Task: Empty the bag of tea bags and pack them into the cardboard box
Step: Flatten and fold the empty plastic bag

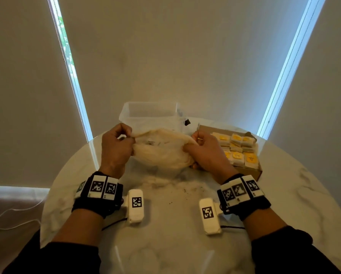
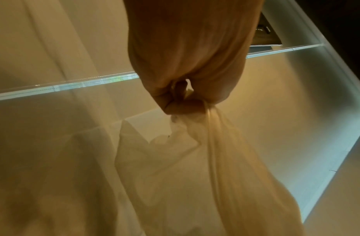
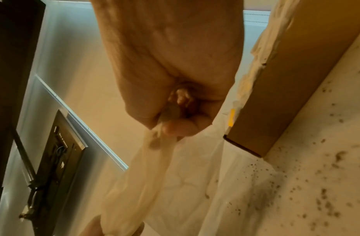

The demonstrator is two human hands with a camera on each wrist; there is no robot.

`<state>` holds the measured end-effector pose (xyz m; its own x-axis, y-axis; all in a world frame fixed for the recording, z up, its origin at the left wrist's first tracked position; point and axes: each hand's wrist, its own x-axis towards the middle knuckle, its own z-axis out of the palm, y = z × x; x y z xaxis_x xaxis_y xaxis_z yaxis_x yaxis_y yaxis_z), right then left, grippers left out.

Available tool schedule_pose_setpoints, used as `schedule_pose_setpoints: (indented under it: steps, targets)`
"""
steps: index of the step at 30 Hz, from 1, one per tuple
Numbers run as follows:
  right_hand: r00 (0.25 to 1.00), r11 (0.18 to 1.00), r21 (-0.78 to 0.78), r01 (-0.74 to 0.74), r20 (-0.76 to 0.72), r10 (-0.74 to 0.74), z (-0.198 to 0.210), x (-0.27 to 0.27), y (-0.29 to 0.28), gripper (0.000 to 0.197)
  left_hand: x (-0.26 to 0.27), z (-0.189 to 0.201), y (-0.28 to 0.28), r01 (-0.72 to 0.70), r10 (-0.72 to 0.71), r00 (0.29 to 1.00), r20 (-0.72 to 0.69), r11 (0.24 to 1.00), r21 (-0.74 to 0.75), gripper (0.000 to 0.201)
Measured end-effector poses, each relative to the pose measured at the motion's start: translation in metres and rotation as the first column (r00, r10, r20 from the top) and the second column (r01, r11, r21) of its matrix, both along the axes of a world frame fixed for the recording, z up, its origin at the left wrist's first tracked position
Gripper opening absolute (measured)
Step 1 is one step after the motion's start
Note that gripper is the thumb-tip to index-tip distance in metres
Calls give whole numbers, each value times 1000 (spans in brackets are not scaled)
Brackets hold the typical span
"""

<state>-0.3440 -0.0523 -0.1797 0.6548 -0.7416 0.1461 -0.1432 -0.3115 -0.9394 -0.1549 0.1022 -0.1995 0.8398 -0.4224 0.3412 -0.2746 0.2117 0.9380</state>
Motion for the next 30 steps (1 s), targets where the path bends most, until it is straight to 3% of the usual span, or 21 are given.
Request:
schedule_pose_setpoints:
  steps: [2, 4, 5, 7, 9, 14, 18, 21, 24, 26, 28, 30]
  targets:
    - [986, 960, 228, -164, 32, 161, 3, -1, 3, 22, -3, 2, -3, -45, 45, 999, 2, 999, -6, 33]
    - [924, 802, 459, -382, 222, 312, 7, -5, 4, 27, -3, 5, -4, -65, 66, 994, -85, 998, 13, 20]
    - [892, 731, 513, -450, 287, 348, 9, -9, 2, 27, -3, 6, -5, -61, 63, 986, -155, 998, 14, 15]
    - [853, 663, 537, -521, 299, 427, 10, -15, -1, 27, -4, 8, -4, -57, 58, 969, -241, 998, 12, 14]
    - [835, 666, 516, -539, 219, 506, 11, -17, -4, 33, -6, 10, -2, -53, 48, 972, -230, 998, -15, 20]
    - [853, 829, 336, -447, -119, 508, 7, -13, 0, 22, -15, 21, 6, -1, 0, 1000, -9, 989, -145, 10]
    - [975, 966, 186, -181, -97, 202, 6, -7, 4, 17, -15, 24, 11, -92, 99, 991, 88, 992, -88, 35]
    - [999, 992, 122, -39, 28, 35, 10, -6, 8, 4, -13, 21, 10, -153, 154, 979, 134, 988, -17, 46]
    - [974, 964, 181, -194, 150, 168, 19, -8, 12, 4, -13, 21, 10, -188, 187, 978, 91, 982, 6, 43]
    - [889, 818, 385, -429, 342, 305, 25, -14, 11, 5, -10, 21, 11, -217, 217, 974, 64, 976, -6, 37]
    - [804, 674, 461, -576, 469, 366, 29, -21, 5, 5, -8, 21, 12, -211, 212, 977, 31, 977, -30, 33]
    - [818, 726, 402, -558, 415, 398, 30, -22, -1, 5, -9, 24, 14, -155, 156, 988, 14, 987, -39, 35]
